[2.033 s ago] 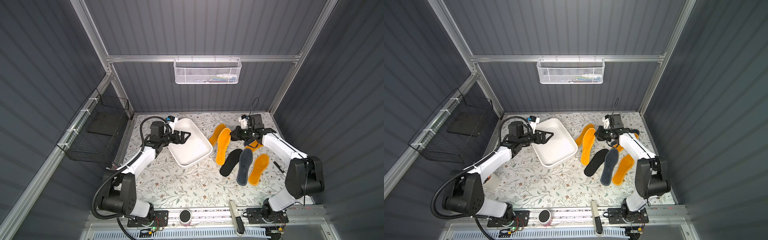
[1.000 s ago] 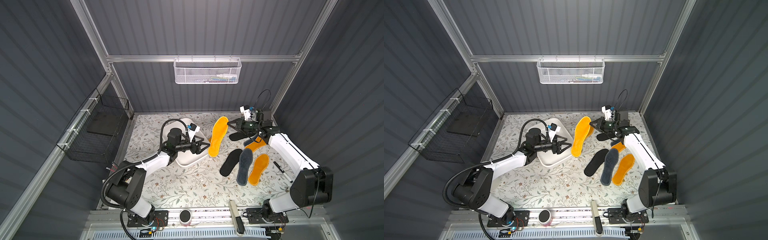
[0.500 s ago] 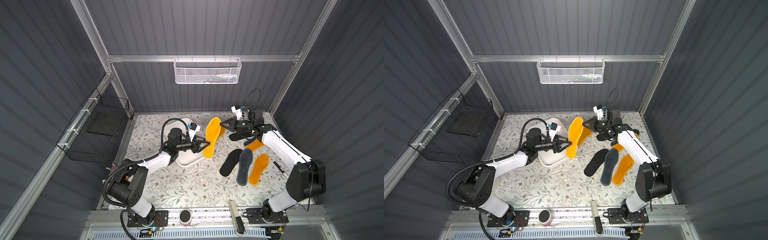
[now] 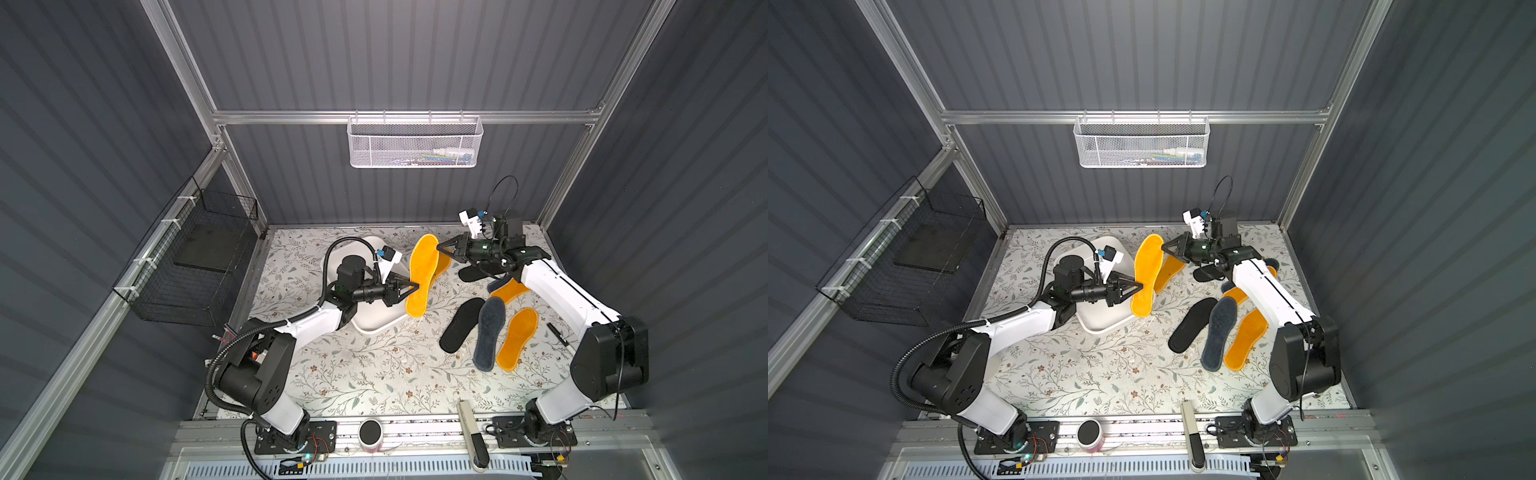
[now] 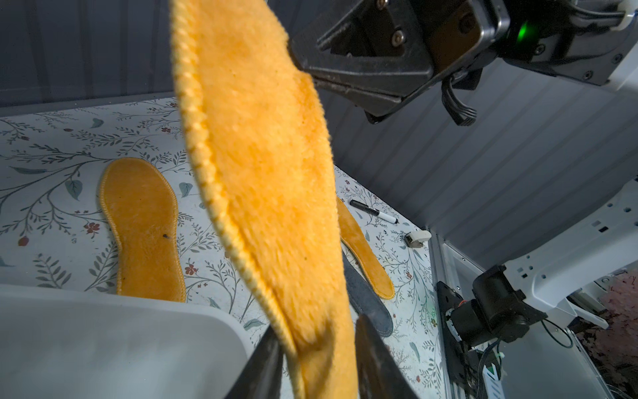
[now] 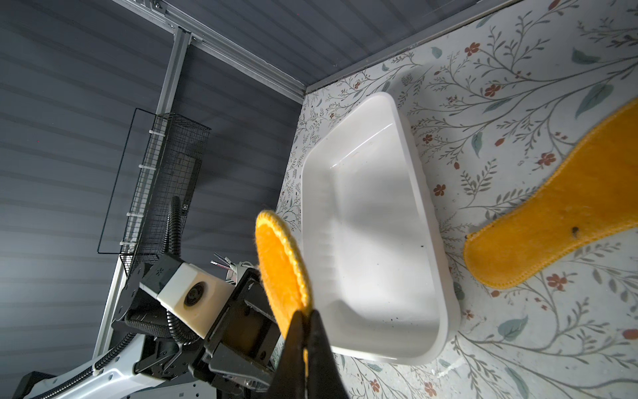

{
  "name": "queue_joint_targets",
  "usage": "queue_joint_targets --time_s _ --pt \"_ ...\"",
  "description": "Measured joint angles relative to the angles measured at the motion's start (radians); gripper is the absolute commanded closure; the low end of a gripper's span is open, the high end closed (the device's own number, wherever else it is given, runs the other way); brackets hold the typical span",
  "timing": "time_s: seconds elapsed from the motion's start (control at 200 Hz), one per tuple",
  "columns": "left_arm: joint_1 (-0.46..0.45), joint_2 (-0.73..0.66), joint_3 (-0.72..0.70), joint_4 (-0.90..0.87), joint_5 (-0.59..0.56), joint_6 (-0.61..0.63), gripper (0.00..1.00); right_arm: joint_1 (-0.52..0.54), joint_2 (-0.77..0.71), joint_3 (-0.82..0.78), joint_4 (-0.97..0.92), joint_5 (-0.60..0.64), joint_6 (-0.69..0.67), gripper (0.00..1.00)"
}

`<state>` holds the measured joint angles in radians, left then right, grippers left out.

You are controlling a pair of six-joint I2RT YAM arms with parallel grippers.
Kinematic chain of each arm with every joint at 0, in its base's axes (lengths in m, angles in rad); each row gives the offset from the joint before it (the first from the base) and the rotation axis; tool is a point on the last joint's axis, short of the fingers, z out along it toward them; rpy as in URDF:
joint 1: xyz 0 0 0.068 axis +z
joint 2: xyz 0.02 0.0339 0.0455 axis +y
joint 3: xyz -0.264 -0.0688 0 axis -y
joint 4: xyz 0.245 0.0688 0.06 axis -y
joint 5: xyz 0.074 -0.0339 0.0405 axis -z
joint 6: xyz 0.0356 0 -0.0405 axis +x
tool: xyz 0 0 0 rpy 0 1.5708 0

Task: Put the insoles into the storage box
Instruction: Place the insole in the storage box.

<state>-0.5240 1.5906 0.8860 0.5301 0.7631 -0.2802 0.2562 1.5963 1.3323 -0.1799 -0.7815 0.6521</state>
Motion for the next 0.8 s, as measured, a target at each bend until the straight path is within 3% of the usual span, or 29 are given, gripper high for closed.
queue_joint_targets --time_s 0.145,0.265,0.52,0.56,0.8 --pt "0.0 0.0 0.009 -0.016 -0.003 0.01 0.81 0.003 0.0 0.01 -0.004 -0.002 -0.005 1.0" --pt "0.0 0.0 0.016 -0.026 -0.005 0.011 1.0 0.008 0.002 0.016 -0.006 -0.001 -0.006 1.0" --pt "0.0 0.0 0.023 -0.047 -0.036 0.017 1.0 0.012 0.029 0.041 -0.008 -0.003 -0.007 1.0" --pt "0.0 0.0 0.023 -0.048 -0.046 0.017 1.0 0.013 0.034 0.045 -0.008 -0.003 -0.008 0.91" --pt "0.0 -0.033 -0.013 -0.034 -0.173 0.006 1.0 0.015 0.046 0.062 -0.008 0.004 -0.006 0.72"
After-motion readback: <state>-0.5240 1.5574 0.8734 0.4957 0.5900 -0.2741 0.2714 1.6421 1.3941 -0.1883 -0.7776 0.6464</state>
